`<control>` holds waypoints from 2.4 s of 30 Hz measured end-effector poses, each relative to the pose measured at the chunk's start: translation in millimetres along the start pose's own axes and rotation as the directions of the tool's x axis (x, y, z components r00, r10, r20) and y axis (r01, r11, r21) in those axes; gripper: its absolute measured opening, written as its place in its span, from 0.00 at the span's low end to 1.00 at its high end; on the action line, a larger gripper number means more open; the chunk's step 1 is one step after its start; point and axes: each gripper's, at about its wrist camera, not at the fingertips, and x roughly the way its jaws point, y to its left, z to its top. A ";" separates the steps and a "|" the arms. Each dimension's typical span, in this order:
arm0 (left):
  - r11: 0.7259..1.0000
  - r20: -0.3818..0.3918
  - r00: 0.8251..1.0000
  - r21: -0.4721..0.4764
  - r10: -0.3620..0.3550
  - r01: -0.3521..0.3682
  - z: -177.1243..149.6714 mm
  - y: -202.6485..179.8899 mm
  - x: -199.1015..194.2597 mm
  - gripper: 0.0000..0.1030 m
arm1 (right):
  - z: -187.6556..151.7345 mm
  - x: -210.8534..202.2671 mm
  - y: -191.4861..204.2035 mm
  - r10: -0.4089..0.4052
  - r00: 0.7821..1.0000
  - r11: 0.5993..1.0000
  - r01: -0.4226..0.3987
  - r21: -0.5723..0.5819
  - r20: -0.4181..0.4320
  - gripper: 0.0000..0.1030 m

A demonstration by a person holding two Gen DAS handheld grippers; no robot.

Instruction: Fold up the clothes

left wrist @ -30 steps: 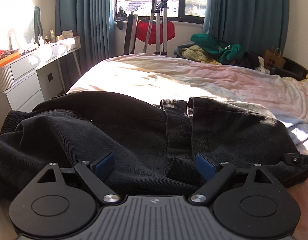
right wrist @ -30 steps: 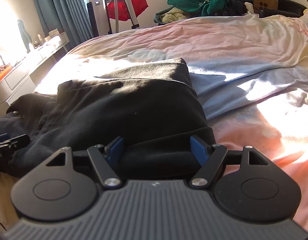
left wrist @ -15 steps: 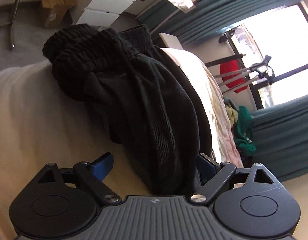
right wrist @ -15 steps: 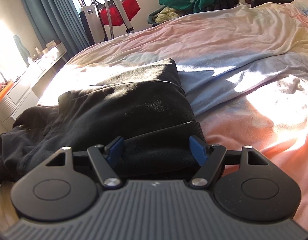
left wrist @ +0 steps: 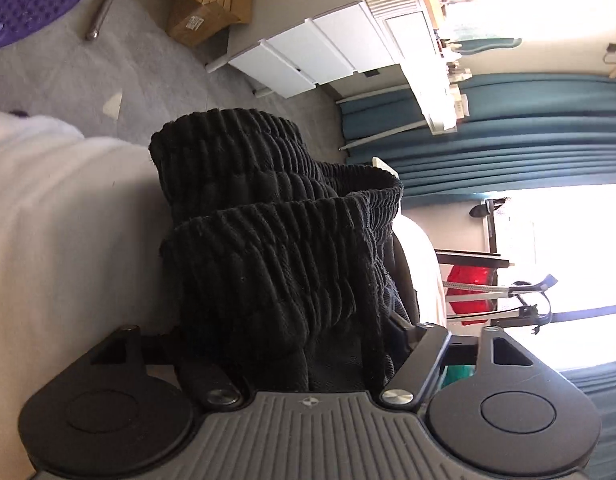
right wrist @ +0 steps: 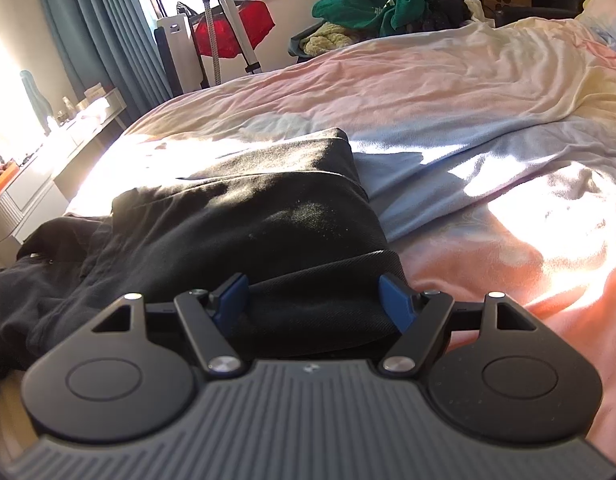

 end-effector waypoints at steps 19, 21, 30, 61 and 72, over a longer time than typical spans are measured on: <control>0.787 0.286 0.958 0.585 0.028 -0.198 -73.4 -85.8 -7.9 0.25 | -16.5 17.1 24.7 0.014 0.999 0.993 -0.018 -0.115 -0.039 0.72; 0.706 0.352 0.936 0.665 -0.011 -0.243 -96.8 -108.0 -12.5 0.24 | -13.1 14.0 20.5 0.027 0.999 0.996 -0.031 -0.086 -0.039 0.71; 0.330 0.397 0.844 0.901 -0.360 -0.283 -264.3 -227.8 -38.7 0.19 | 10.0 -4.9 -35.5 0.066 0.998 0.977 -0.062 0.204 -0.011 0.71; -0.518 -0.093 0.974 0.855 -0.207 -0.028 -607.7 -165.8 94.2 0.83 | 22.2 -38.0 -159.0 0.057 0.981 0.772 -0.161 0.615 0.186 0.73; -0.440 -0.061 0.995 0.898 -0.083 0.019 -482.1 -146.1 56.6 0.88 | 18.7 -45.8 -159.5 0.081 0.966 0.722 -0.226 0.654 0.245 0.73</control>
